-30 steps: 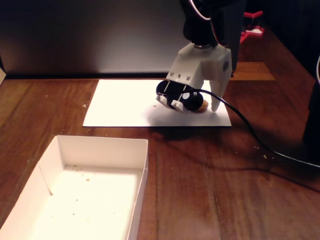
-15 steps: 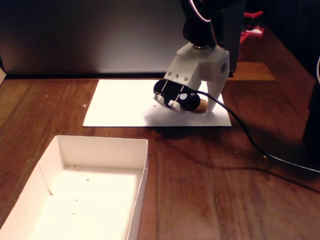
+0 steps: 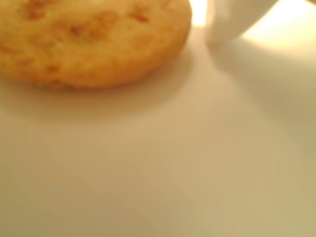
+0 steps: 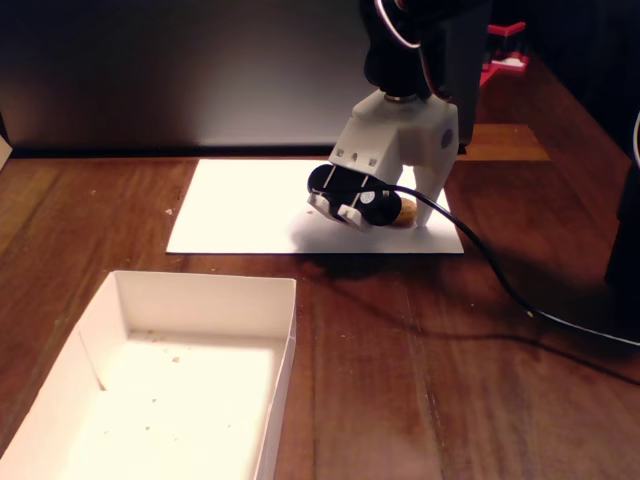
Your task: Grasp a mini cookies block and put it in the white box.
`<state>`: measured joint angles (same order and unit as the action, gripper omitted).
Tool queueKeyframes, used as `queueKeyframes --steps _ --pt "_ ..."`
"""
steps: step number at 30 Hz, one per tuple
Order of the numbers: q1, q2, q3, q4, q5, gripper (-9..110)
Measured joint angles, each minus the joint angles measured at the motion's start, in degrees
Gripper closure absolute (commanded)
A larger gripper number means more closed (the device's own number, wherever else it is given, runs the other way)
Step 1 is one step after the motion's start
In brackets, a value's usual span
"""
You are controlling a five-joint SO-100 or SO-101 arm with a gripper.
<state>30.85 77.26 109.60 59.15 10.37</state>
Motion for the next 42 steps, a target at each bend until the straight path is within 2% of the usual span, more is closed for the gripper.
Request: queueKeyframes --steps 6,23,36,42 --pt "0.0 0.0 0.0 -0.62 0.0 69" --pt "0.0 0.0 0.0 -1.49 0.0 86" --pt "0.0 1.41 0.0 -2.02 -1.49 86" --pt "-0.35 10.37 0.0 -1.76 -4.92 86"
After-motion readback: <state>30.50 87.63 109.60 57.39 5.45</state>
